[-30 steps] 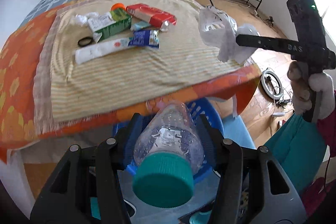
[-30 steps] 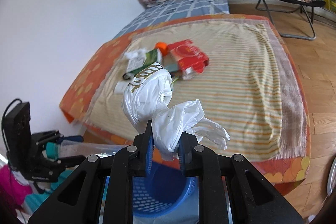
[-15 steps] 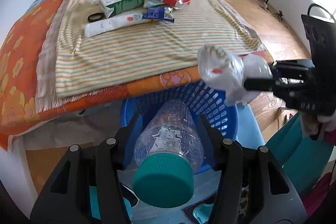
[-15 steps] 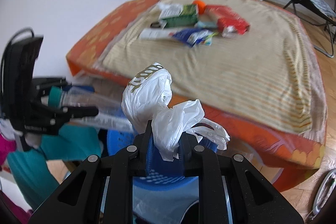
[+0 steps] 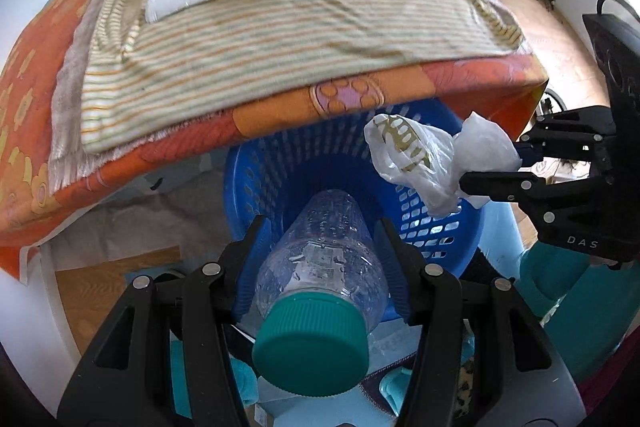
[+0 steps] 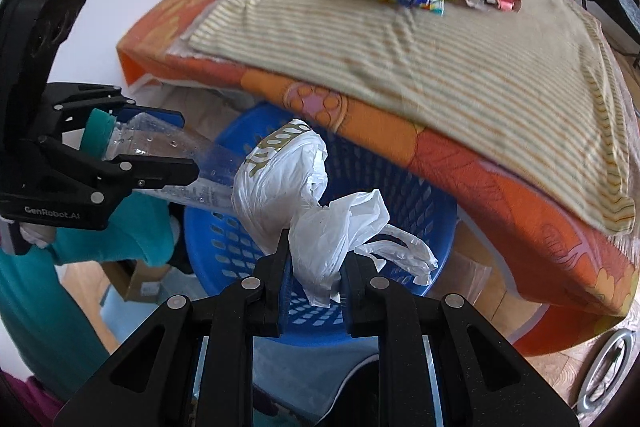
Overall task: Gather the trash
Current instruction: 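Carry bottle and bag over the blue basket and open both tools, then move both tools back toward the white tube and blue wrapper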
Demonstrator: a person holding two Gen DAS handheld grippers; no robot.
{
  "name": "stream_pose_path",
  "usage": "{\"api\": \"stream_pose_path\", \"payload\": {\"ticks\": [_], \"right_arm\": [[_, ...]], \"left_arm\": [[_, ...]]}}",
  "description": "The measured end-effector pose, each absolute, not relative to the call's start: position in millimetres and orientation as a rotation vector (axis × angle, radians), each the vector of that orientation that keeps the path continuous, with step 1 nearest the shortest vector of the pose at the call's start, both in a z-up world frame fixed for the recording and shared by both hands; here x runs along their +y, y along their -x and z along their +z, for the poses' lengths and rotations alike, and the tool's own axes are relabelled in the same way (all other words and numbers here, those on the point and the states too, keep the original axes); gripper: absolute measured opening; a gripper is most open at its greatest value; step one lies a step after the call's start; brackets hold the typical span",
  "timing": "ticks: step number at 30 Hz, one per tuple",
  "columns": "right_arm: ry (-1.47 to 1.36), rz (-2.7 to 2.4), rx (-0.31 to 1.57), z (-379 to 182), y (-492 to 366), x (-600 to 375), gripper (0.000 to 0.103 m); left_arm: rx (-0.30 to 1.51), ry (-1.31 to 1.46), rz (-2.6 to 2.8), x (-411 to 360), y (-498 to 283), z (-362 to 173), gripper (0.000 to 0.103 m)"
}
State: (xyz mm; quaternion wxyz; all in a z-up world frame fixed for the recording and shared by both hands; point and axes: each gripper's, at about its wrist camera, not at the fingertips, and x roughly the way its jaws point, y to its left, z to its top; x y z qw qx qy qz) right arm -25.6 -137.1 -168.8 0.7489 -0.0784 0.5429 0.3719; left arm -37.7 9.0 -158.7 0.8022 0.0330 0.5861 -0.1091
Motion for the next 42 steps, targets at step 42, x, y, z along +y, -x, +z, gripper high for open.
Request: {"api": "stream_pose_path", "payload": {"ticks": [42], "right_arm": [[-0.056,0.715,1.103,-139,-13,-161,0.054]], "left_arm": [[1.167,0.02,-0.163,28,8,-125,0.063]]}}
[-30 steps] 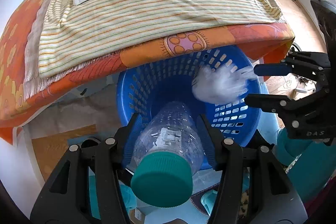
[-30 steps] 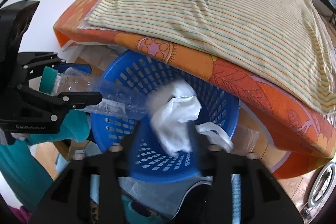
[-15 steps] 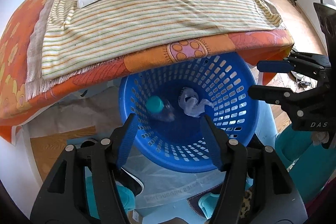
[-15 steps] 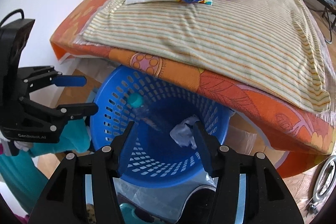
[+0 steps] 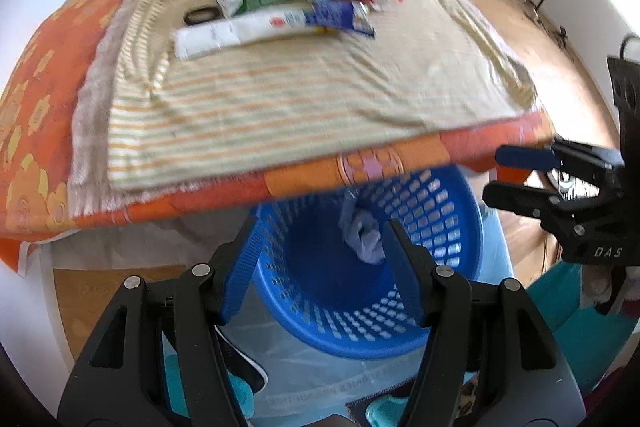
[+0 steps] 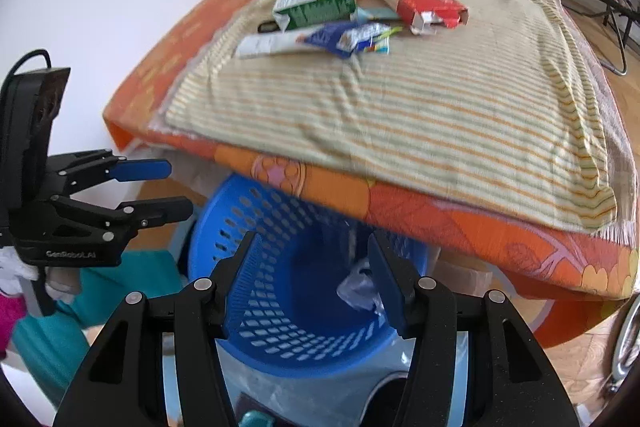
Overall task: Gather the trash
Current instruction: 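Move both tools back toward the white tube and blue wrapper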
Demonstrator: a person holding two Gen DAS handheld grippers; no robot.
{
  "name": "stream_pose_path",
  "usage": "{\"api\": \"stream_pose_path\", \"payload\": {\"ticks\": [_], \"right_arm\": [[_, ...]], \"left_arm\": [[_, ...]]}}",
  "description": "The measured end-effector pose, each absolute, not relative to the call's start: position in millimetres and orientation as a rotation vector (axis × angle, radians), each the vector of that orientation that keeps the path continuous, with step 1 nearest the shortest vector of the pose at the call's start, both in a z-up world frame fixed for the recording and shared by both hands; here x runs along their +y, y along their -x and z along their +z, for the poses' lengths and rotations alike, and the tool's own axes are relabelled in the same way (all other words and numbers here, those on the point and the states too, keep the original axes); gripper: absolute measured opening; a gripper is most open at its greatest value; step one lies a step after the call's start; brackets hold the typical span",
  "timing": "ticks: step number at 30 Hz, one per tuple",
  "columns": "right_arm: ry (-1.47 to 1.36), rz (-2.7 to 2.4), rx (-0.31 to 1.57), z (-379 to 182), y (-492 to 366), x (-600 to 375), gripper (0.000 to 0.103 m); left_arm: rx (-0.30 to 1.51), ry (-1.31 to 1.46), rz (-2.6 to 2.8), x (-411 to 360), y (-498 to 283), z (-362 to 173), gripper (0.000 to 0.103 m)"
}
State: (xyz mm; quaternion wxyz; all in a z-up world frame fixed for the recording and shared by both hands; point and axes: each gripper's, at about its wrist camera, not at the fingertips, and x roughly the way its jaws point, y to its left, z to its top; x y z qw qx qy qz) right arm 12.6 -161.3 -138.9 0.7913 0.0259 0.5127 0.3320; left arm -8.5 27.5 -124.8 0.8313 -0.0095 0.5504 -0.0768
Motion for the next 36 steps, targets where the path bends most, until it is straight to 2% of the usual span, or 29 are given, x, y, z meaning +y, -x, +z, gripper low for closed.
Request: {"api": "stream_pose_path", "payload": {"ticks": [9,14,18,24,36], "right_arm": [[-0.177,0.687,1.044,-118,-46,-174,0.055],[-0.229,0.671,0.991,-105,-69,-176,0.065],[-0.238,0.658,0.957,-95,-85,-178,0.065],[-0.233,0.65,0.924,-87,-108,-178,0.065],[-0.492,0.681,1.103,-124,-164,-165,0.066]], "left_arm": [[1.089,0.095,-0.113,49,-27,-94,0.064],[1.05,0.121,-0.103,58,-53,-78,0.064],[1.027,0.155,-0.095,73,-77,-73,0.073],[1.029,0.188,-0.056,97,-111,-81,0.073],[1.101,0.353,-0.093,112,-172,-119,0.073]]}}
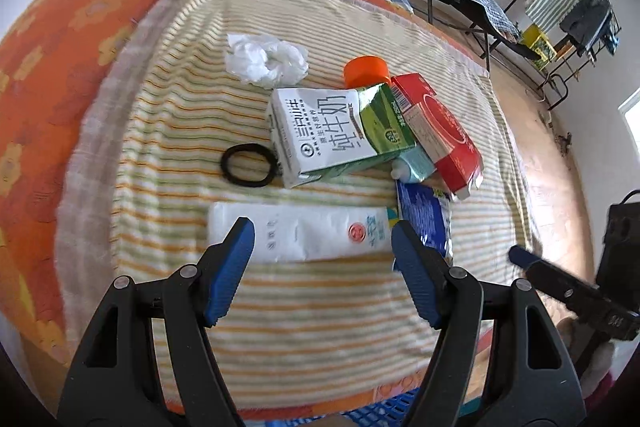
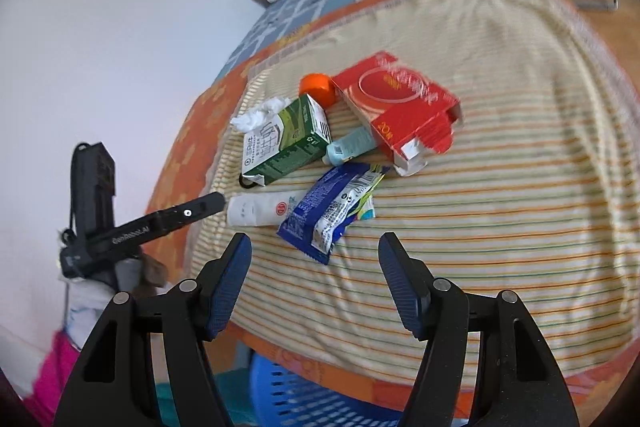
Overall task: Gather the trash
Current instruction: 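Move both tools back toward the white tube and blue wrapper, then grasp the white tube with the left tool while the right tool grasps the blue wrapper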
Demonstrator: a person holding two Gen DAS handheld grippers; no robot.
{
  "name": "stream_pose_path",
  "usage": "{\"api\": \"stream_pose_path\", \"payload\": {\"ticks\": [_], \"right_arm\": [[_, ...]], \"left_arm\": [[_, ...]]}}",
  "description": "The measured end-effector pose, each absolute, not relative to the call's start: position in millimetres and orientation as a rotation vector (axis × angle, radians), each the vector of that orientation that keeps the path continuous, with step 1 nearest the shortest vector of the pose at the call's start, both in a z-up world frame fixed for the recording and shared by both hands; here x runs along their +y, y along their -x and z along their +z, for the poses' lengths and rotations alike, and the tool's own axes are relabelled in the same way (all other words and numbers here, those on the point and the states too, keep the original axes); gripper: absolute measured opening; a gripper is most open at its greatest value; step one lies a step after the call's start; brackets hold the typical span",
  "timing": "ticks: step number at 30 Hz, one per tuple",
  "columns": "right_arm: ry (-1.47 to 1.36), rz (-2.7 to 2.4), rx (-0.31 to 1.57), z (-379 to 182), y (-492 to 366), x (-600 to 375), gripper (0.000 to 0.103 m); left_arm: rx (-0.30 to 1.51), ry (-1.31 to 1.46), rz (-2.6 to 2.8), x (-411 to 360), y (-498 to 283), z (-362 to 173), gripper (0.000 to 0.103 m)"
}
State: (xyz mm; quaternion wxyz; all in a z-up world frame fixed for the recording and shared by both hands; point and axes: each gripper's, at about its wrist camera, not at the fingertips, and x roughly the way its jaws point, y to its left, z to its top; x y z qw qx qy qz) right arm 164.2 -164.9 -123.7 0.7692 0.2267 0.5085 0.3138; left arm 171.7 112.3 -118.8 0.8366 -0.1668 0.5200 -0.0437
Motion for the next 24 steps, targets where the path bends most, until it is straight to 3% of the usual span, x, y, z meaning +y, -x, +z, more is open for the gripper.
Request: {"api": "stream_pose_path", "payload": {"ticks": [21,24], "right_arm": [[-0.662,0.727,1.249,-170,-185,-133,0.065],[-0.699,0.715,1.25,-175,-190,-134,0.064]], "left_arm": [[1.197,0.293,-0.134,94,-220,-166,0.073],[1.207,0.263,-0.142,95,-212,-166,0.066]]}}
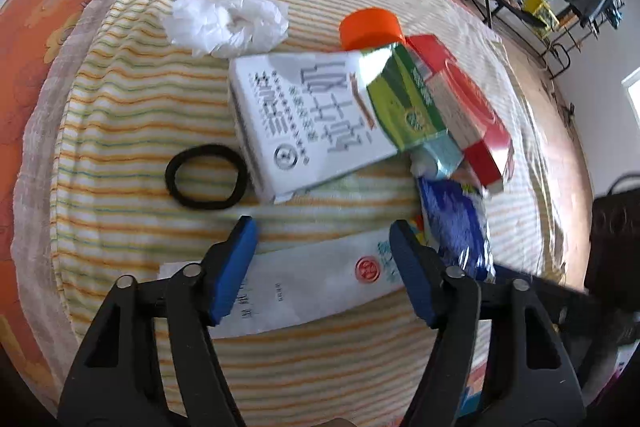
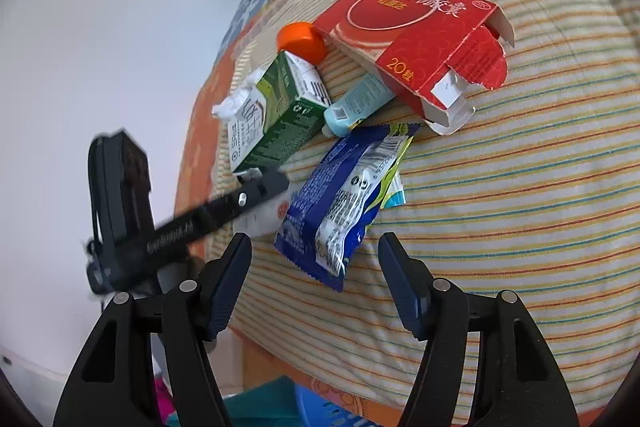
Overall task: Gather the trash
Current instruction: 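Grasp the white tube with the left tool while the right tool grasps the blue wrapper, then carry tube and wrapper over the blue basket and open both tools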
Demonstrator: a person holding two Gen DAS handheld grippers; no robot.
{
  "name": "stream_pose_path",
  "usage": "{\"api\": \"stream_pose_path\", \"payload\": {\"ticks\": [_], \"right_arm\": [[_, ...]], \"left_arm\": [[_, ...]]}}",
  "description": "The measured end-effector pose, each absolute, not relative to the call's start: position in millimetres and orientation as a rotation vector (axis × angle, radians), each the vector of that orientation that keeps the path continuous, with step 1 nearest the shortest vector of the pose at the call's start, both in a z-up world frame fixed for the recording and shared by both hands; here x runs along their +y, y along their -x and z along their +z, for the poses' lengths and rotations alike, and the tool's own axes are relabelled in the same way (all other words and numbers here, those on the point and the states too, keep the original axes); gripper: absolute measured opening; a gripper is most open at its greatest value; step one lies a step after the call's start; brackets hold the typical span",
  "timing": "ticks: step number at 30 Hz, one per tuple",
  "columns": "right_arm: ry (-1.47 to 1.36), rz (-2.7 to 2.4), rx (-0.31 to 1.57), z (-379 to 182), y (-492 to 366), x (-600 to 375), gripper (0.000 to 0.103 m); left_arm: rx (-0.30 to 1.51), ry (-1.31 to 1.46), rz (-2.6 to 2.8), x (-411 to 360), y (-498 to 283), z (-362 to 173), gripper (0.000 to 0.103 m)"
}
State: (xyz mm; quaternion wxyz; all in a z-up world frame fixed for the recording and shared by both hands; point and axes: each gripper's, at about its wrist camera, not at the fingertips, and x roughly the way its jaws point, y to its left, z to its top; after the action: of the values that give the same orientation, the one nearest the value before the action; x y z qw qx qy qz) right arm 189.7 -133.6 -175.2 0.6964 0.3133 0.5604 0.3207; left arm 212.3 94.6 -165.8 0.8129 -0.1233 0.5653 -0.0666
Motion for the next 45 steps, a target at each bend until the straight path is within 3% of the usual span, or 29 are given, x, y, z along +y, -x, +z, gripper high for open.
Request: {"api": "stream_pose_path", "payload": {"ticks": [6,13,17,26,31,33,39,45], "right_arm": [[-0.702,0.704,1.274,-186,-198,-126,0.037],[-0.678,0.691,1.254,-181,-193,-129,0.033],[-0.614,0.684,1.238,-173,-189,-134,0.033],[-0.571,0.659,1.232,-165,-174,-160,0.032],[-0.512,0.653,1.219,-163,-164,-172,0.032],[-0.482,0.653,1.209,-160,-160,-174,0.032],[-0.358,0.664,1.159,-147,-144,-173,0.032],[-0.251,0.681,1.108,-135,-128,-166,0.032]], "left_arm": [[1.23,0.271,-0.159,105,-199,-165,0.052],[1.248,0.201,-0.175,104,-184,-161,0.05],[1.238,0.081,-0.194,86,-175,-160,0.067],[1.225,-0.159,-0.186,38,-171,-170,0.066],[1.213,-0.157,-0.222,26,-170,-169,0.042],[1.203,-0.165,-0.231,23,-164,-168,0.027],[1.193,-0.116,-0.247,26,-140,-159,0.005],[1.181,-0.072,-0.234,29,-122,-148,0.005]]}}
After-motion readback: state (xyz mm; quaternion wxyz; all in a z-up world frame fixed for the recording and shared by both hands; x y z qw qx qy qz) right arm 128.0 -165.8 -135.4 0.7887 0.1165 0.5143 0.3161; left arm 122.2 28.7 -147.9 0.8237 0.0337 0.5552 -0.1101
